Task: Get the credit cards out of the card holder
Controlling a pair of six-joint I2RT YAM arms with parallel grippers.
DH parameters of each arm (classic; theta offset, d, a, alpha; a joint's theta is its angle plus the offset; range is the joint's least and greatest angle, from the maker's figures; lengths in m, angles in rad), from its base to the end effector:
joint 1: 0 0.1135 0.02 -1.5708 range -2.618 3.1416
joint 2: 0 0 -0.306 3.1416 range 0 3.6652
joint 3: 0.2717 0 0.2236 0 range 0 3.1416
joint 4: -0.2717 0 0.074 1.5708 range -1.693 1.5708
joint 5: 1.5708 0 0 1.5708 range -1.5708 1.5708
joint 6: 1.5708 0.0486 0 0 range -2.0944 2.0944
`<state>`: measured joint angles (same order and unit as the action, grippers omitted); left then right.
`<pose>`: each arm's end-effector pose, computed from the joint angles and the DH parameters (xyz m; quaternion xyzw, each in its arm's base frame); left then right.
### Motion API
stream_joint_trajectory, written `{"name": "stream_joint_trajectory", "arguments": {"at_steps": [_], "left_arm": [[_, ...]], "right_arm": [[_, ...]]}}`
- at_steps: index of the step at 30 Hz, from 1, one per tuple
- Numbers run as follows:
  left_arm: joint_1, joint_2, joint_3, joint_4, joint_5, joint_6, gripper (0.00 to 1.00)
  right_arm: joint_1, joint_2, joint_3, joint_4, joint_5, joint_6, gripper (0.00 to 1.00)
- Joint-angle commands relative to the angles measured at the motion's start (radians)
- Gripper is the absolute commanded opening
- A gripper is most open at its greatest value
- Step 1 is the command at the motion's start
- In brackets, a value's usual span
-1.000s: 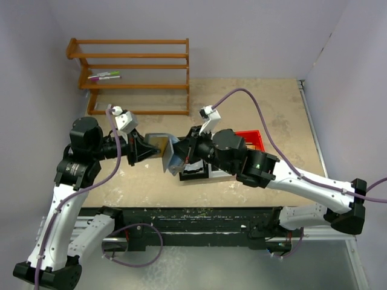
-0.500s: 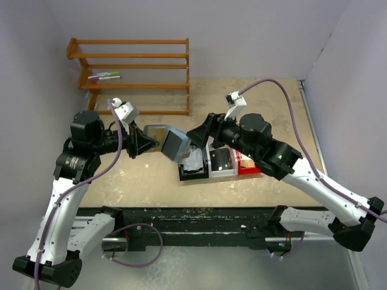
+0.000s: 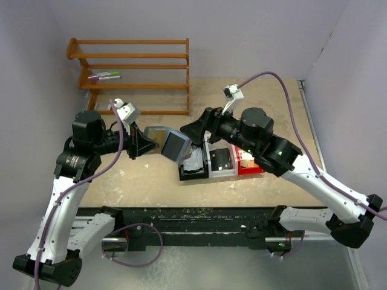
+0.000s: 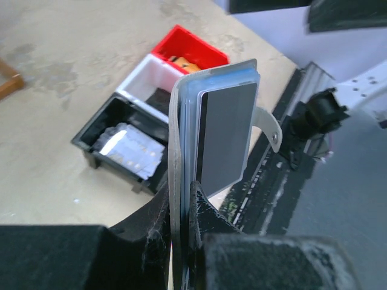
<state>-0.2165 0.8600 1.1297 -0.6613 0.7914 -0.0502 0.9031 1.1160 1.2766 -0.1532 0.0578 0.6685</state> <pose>0.1019 -0.0578 0.4193 0.2773 0.7465 -0.3857 0.4659 0.1329 0.1640 0.4830 -0.0620 0.7018 0.4874 0.5158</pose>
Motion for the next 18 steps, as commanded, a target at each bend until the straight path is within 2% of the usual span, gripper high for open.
{"name": "stream_joint_trajectory", "arguments": {"at_steps": [1,5,8,11,15,17,18], "left_arm": [[-0.001,0.010,0.037,0.088,0.238,-0.118,0.00],[0.000,0.015,0.043,0.128,0.317,-0.190,0.00],[0.000,0.020,0.044,0.153,0.364,-0.231,0.00],[-0.001,0.028,0.044,0.183,0.402,-0.273,0.00],[0.000,0.035,0.025,0.250,0.496,-0.354,0.00],[0.000,0.037,0.009,0.293,0.539,-0.404,0.03],[0.000,0.040,0.001,0.307,0.550,-0.421,0.12]], "right_arm": [[0.009,0.074,0.043,0.057,-0.148,-0.058,0.88],[0.008,0.081,-0.023,0.119,-0.330,-0.055,0.87],[0.007,0.058,-0.089,0.240,-0.433,-0.018,0.77],[0.008,0.042,-0.131,0.320,-0.516,-0.004,0.52],[0.007,0.011,-0.190,0.428,-0.585,0.016,0.03],[0.006,-0.007,-0.218,0.481,-0.621,0.031,0.00],[0.005,-0.013,-0.228,0.505,-0.643,0.037,0.00]]}}
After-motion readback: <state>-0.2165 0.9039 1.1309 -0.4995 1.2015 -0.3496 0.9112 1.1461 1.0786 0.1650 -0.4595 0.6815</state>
